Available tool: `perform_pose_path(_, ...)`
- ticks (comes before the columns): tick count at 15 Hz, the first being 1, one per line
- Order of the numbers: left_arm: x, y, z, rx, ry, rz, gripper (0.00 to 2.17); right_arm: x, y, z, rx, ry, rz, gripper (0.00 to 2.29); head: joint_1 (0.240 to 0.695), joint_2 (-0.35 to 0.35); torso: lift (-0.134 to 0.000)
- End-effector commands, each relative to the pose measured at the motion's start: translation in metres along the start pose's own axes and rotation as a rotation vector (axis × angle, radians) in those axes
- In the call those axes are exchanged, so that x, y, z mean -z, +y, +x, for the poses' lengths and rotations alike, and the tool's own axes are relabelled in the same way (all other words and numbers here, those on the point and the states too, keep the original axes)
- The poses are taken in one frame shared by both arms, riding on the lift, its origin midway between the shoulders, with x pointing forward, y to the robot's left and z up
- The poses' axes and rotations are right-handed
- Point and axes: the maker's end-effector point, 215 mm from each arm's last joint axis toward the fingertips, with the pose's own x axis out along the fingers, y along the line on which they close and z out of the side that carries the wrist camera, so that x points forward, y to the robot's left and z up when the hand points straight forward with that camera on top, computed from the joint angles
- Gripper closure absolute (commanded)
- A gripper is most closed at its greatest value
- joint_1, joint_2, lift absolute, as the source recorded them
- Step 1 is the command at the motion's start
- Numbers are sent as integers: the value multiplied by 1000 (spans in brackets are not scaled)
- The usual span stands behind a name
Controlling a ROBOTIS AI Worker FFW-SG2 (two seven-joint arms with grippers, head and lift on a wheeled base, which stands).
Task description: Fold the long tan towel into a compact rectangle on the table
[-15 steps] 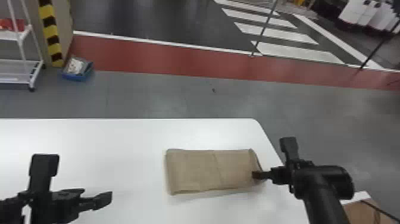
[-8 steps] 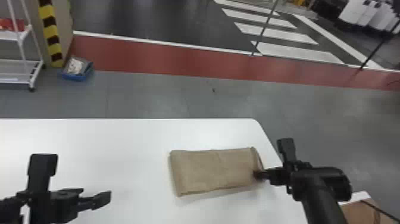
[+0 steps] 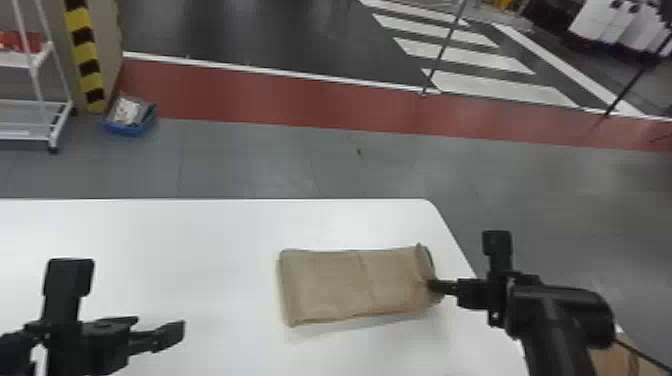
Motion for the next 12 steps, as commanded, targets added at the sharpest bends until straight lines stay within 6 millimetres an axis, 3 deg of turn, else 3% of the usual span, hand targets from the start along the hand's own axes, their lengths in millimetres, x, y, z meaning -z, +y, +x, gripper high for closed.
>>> perform_pose_path(1, 0, 0, 0, -1, 0, -1, 87, -27, 17, -30, -41, -60, 70, 1659, 695, -350, 0)
perform_pose_path(6, 0, 0, 0, -1, 0, -1, 87, -59, 46, -83, -107, -133, 117, 1659, 695, -350, 0)
perform_pose_path(9, 1, -1, 0, 0, 4, 3, 87, -67, 111, -91, -195, -151, 50, 1659, 695, -350, 0)
perform_pose_path(12, 1, 1, 0, -4, 5, 1, 87, -67, 160, -85, -248, -113, -9, 1656, 695, -337, 0)
